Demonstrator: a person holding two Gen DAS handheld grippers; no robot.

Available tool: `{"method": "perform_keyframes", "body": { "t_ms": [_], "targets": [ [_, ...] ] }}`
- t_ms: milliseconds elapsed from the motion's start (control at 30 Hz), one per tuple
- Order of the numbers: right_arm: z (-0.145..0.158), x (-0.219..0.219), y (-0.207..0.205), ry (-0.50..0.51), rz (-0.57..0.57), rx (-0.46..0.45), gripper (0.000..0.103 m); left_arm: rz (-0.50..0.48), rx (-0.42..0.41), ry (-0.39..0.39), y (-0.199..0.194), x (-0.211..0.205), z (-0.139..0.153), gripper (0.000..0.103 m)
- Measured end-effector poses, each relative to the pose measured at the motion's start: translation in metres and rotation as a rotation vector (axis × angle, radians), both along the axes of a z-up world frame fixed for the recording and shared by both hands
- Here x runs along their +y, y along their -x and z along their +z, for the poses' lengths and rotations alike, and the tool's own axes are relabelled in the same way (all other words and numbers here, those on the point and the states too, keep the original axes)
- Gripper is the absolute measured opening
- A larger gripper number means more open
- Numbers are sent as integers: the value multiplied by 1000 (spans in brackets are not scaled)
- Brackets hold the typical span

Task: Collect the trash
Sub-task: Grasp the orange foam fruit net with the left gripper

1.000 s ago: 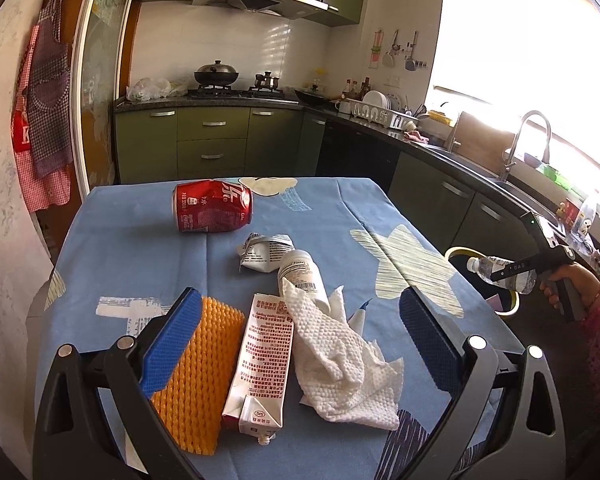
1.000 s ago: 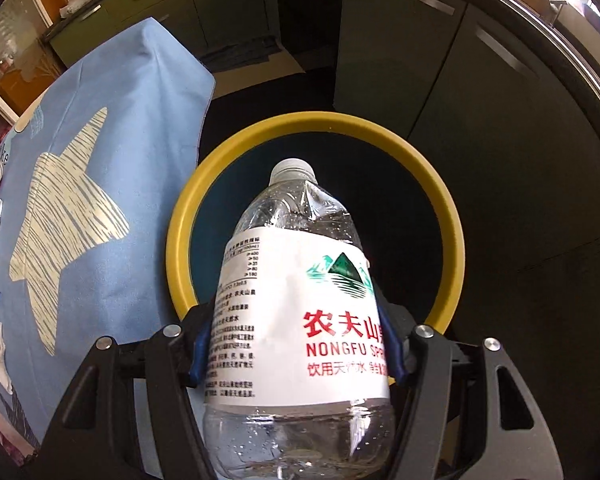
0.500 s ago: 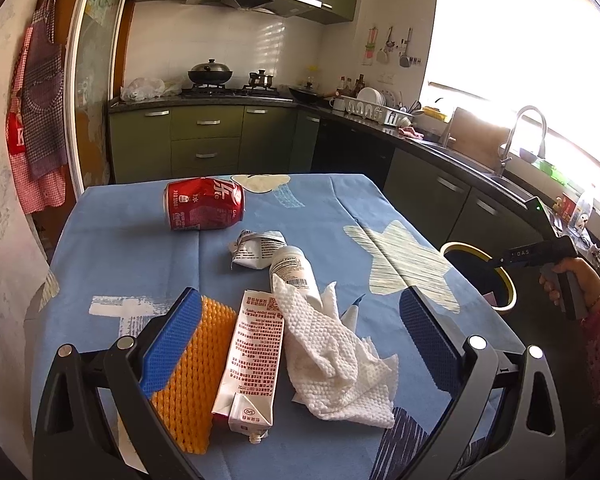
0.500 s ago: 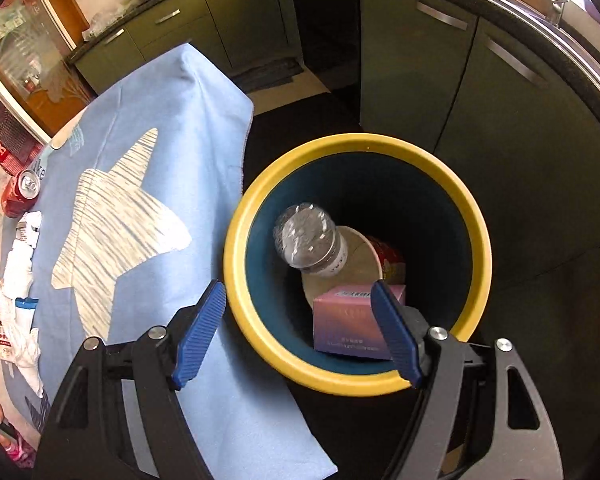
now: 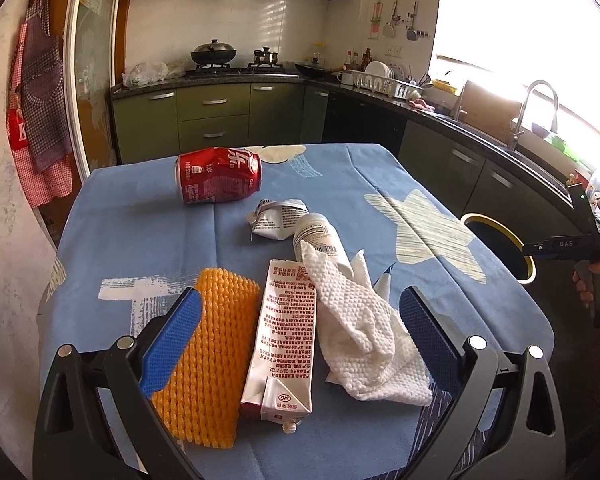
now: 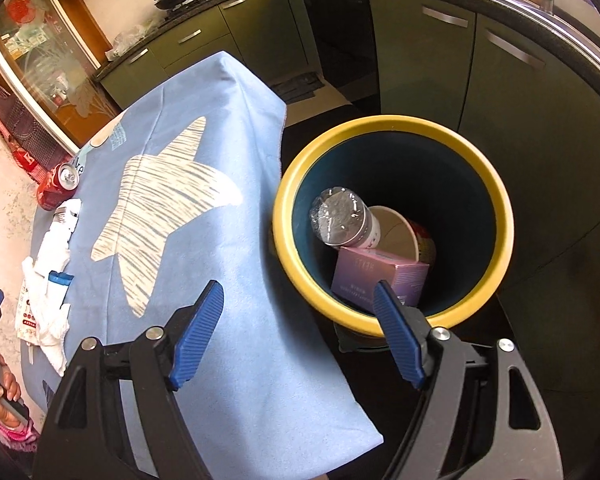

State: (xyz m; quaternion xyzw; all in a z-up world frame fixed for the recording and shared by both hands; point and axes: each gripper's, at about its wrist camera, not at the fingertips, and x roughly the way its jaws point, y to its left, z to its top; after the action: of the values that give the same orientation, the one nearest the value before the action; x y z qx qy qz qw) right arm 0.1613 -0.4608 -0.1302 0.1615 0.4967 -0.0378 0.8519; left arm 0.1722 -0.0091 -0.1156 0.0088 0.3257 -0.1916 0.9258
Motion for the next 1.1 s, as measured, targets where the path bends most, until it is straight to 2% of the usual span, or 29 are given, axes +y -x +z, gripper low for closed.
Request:
{"method": "perform_keyframes", "body": {
  "t_ms": [33,133,200,300,467,600,667,800,900,967,1100],
  "targets": [
    [-1,1,1,-1,3,0,73,-3,10,0,-2,1,-2,96],
    [-4,3,-1,-7,11,2,73,-33,51,14,-7,6,-7,85],
    [-7,4,-2,-11,14,5,73,-33,63,2,-10,10,-10,82],
    [-10,5,-3,-16,22,10,73,-22,70,3,-16,23,-10,81],
    [-14,5,-4,-13,23,17,73,23,106,17,-34,54,-12,67],
    [-17,7,-6,-15,29,25,73,14,182,16,-48,62,-27,62],
    [-18,9,-7,-14,35,30,73,5,213,-6,-53,60,-36,53],
    [-20,13,-10,-11,49,41,73,-7,275,-22,-63,59,-55,47],
    [-20,15,-11,-7,52,43,73,-5,283,-24,-67,62,-57,40],
    [-19,16,-11,-3,53,40,73,-2,284,-14,-67,65,-56,27],
    [-17,17,-12,-3,54,30,73,2,254,0,-62,71,-47,15]
  ]
}}
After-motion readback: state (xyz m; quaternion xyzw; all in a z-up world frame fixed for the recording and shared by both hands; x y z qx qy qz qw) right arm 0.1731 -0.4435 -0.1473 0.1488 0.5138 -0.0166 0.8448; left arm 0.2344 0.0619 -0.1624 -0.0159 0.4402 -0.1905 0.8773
